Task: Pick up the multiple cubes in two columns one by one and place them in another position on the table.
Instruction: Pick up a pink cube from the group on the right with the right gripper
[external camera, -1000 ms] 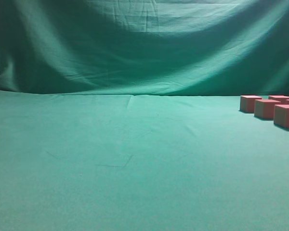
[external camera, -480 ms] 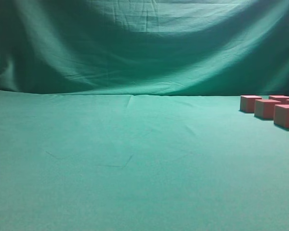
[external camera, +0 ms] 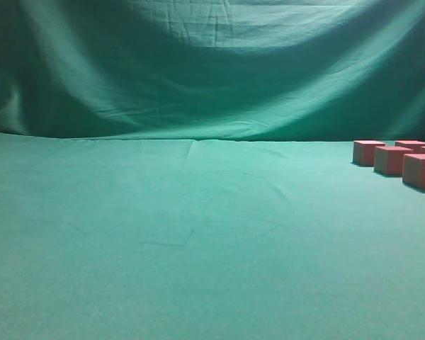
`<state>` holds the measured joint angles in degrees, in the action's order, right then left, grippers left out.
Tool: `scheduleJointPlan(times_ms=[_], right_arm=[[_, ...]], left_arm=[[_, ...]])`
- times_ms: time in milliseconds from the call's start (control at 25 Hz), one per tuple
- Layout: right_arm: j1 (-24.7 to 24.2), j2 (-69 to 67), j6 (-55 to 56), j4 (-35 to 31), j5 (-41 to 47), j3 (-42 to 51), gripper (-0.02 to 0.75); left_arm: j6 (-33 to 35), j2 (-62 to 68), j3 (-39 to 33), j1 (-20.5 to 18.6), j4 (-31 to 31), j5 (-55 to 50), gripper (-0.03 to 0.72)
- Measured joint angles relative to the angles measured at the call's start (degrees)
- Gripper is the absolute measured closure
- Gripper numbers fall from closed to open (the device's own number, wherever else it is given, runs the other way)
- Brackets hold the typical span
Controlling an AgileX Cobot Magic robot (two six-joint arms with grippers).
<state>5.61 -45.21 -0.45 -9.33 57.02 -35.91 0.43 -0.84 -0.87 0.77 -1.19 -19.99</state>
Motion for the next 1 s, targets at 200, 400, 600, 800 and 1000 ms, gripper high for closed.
scheduleJointPlan(times_ms=[200,400,600,800,1000], right_arm=[[7.4,-6.9,2.1,0.3,0.4,0.0,0.738],[14.3,-13.8,7.5,5.7,-2.9,0.0,0.738],[18.5,-20.5,16.2,14.6,-6.1,-0.2,0.738],[19.8,-25.8,16.9,17.0,-11.2,-0.3,0.689],[20.0,-27.0,16.9,17.2,-14.2,-0.4,0.36]], left_arm=[[0.0,0.0,0.0,0.0,0.0,0.0,0.688],[0.0,0.0,0.0,0.0,0.0,0.0,0.688],[0.0,0.0,0.0,0.0,0.0,0.0,0.688],[0.0,0.0,0.0,0.0,0.0,0.0,0.688],[0.0,0.0,0.0,0.0,0.0,0.0,0.688]])
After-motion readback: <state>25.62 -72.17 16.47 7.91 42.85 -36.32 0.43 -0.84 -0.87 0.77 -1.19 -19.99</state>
